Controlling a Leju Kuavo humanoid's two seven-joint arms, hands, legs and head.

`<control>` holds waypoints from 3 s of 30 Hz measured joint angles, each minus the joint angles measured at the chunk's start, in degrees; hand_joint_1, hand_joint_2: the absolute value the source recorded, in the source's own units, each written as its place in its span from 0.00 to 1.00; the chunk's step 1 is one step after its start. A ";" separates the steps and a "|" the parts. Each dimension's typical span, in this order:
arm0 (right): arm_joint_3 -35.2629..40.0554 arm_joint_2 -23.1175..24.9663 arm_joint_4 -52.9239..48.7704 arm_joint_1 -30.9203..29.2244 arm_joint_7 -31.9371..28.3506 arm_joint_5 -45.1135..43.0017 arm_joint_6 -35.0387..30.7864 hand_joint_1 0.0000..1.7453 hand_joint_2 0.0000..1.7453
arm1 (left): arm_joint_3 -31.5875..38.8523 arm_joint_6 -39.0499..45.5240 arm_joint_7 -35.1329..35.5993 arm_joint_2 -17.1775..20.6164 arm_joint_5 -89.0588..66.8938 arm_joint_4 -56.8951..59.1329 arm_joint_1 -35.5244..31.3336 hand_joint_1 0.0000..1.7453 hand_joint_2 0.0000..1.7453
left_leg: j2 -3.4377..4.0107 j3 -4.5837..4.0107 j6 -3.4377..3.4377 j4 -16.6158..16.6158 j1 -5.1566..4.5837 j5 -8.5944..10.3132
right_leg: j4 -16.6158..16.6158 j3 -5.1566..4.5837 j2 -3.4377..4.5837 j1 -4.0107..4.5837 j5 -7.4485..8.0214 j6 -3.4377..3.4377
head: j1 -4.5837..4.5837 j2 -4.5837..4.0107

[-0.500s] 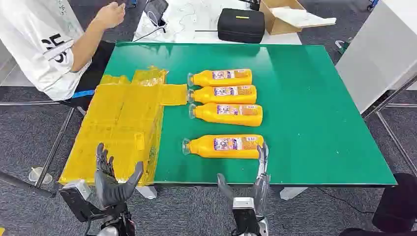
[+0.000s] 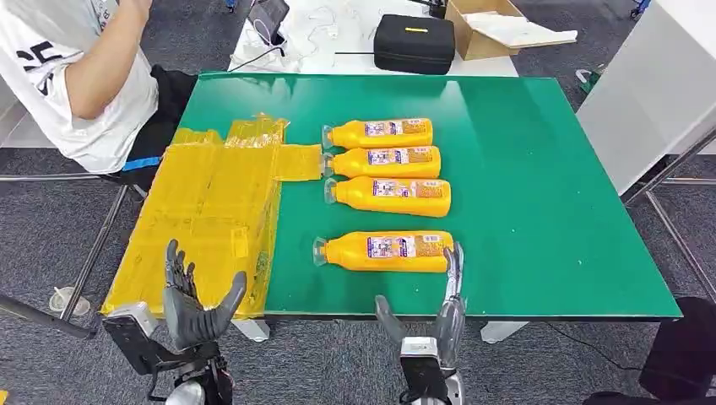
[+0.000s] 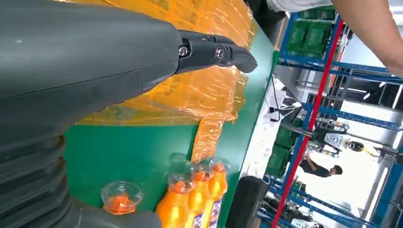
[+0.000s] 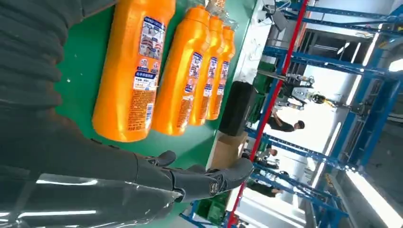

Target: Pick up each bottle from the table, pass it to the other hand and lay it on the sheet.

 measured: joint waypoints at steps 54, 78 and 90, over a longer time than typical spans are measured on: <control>8.33 -19.78 25.62 -32.89 31.85 12.44 38.77 0.00 1.00 | 3.30 -6.89 0.07 0.00 -2.86 6.86 -4.86 0.00 1.00 | -0.03 -0.04 0.05 0.03 -0.01 0.07 | 0.01 0.03 -0.01 -0.01 0.07 0.03 | -0.02 0.00; 18.78 -25.44 32.56 -41.77 35.43 14.05 48.58 0.00 1.00 | 3.41 -7.13 0.07 0.00 -3.52 9.29 -6.07 0.00 1.00 | -0.02 0.02 0.08 0.05 -0.02 0.10 | 0.01 0.09 0.00 -0.01 0.08 0.04 | -0.02 0.00; 27.19 -28.17 36.17 -47.92 37.31 12.17 54.95 1.00 1.00 | 3.65 -8.37 0.15 -0.59 -1.20 11.65 -6.77 0.00 1.00 | -0.04 0.03 0.09 0.06 -0.02 0.10 | 0.01 0.11 -0.01 -0.02 0.09 0.05 | -0.02 0.00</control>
